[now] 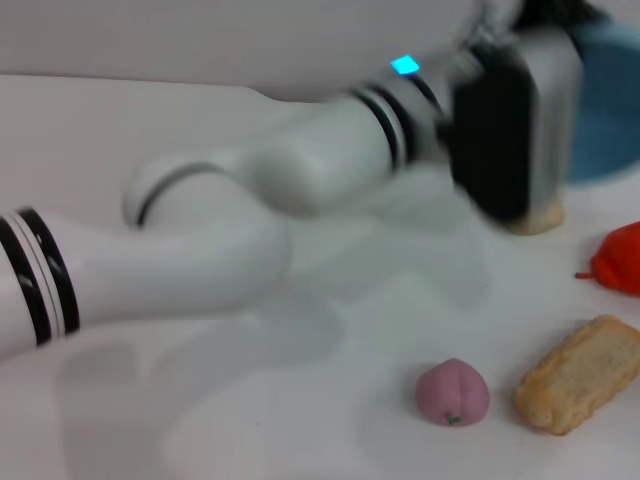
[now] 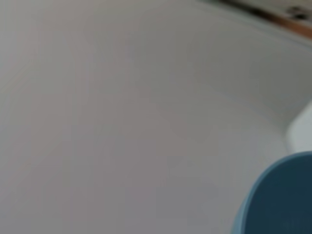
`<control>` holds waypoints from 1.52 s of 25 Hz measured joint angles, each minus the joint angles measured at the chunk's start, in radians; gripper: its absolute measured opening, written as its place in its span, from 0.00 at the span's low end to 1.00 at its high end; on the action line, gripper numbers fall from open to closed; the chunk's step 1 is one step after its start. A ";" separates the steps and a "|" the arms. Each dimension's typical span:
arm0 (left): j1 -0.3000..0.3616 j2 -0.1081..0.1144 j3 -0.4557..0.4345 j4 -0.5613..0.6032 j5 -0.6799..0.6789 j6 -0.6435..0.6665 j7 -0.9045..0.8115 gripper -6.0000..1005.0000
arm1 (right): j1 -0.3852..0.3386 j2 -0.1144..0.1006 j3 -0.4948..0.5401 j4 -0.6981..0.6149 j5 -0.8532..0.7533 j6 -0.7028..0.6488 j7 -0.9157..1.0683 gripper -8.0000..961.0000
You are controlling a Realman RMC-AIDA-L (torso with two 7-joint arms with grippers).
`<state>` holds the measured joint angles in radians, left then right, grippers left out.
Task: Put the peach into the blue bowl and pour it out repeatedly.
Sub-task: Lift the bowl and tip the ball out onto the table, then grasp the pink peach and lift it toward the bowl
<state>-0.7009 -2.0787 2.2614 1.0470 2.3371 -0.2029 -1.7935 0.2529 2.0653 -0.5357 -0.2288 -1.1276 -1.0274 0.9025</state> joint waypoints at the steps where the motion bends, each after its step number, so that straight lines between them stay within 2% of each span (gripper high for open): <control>1: -0.005 0.000 -0.041 -0.007 -0.101 0.014 0.000 0.00 | 0.000 -0.002 -0.001 -0.020 -0.043 0.001 0.064 0.70; 2: -0.007 0.000 -0.070 -0.011 -0.171 0.026 -0.001 0.00 | -0.001 -0.006 -0.001 -0.073 -0.153 -0.002 0.209 0.70; 5: -0.017 0.003 -0.185 -0.039 -0.397 0.133 -0.002 0.00 | -0.003 -0.005 -0.001 -0.151 -0.284 -0.015 0.344 0.70; 7: -0.035 0.005 -0.262 -0.085 -0.504 0.227 -0.020 0.00 | -0.001 0.000 -0.001 -0.240 -0.434 -0.043 0.489 0.70; 9: -0.061 0.007 -0.327 -0.147 -0.555 0.302 -0.071 0.00 | 0.009 0.002 -0.001 -0.326 -0.584 -0.097 0.634 0.70; 15: -0.162 0.013 -0.457 -0.378 -0.568 0.437 -0.279 0.00 | 0.073 0.000 -0.001 -0.511 -0.869 -0.324 0.932 0.70; 18: -0.173 0.013 -0.481 -0.417 -0.568 0.483 -0.353 0.00 | 0.142 -0.001 -0.014 -0.567 -1.019 -0.402 1.050 0.70; 20: -0.167 0.014 -0.483 -0.418 -0.568 0.511 -0.384 0.00 | 0.184 0.000 -0.058 -0.577 -1.090 -0.417 1.094 0.70; 26: -0.149 0.010 -0.474 -0.421 -0.571 0.558 -0.447 0.00 | 0.295 0.004 -0.305 -0.496 -1.145 -0.327 1.168 0.70; 29: -0.131 0.008 -0.472 -0.415 -0.576 0.552 -0.461 0.00 | 0.325 0.005 -0.393 -0.449 -1.146 -0.282 1.174 0.70; 38: -0.117 0.008 -0.470 -0.422 -0.578 0.541 -0.480 0.00 | 0.377 0.011 -0.535 -0.339 -1.108 -0.242 1.179 0.70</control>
<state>-0.8178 -2.0710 1.7915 0.6246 1.7594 0.3383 -2.2737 0.6297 2.0762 -1.0708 -0.5680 -2.2357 -1.2696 2.0813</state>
